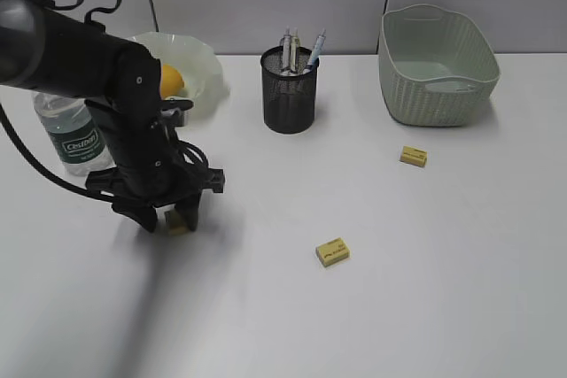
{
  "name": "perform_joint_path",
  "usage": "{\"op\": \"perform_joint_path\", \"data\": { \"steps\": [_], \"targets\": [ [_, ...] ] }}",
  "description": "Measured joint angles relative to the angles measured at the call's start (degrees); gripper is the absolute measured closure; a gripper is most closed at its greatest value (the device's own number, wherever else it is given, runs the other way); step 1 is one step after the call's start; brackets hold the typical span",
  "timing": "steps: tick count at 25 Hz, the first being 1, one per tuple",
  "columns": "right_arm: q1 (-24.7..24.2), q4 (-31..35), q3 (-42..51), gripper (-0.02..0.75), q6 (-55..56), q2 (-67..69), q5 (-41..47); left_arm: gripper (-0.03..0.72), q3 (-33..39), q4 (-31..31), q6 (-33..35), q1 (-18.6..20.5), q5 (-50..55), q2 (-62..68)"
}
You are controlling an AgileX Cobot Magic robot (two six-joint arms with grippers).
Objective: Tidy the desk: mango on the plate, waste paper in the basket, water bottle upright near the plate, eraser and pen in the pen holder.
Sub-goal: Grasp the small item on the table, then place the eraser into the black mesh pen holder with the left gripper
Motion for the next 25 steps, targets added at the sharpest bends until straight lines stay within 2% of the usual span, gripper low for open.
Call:
{"op": "perform_joint_path", "data": {
  "steps": [4, 6, 10, 13, 19, 25],
  "targets": [
    [0.0, 0.0, 0.0, 0.153, 0.0, 0.0, 0.0, 0.441, 0.0, 0.4, 0.0, 0.1, 0.2, 0.1],
    [0.0, 0.0, 0.0, 0.153, 0.0, 0.0, 0.0, 0.482, 0.0, 0.4, 0.0, 0.1, 0.2, 0.1],
    [0.0, 0.0, 0.0, 0.153, 0.0, 0.0, 0.0, 0.484, -1.2, 0.4, 0.0, 0.1, 1.0, 0.5],
    [0.0, 0.0, 0.0, 0.153, 0.0, 0.0, 0.0, 0.484, -4.9, 0.4, 0.2, 0.0, 2.9, 1.0],
    [0.0, 0.0, 0.0, 0.153, 0.0, 0.0, 0.0, 0.484, -18.4, 0.8, 1.5, 0.0, 8.0, 1.0],
    [0.0, 0.0, 0.0, 0.153, 0.0, 0.0, 0.0, 0.484, -33.6, 1.7, 1.6, 0.0, 8.2, 1.0]
  ]
}}
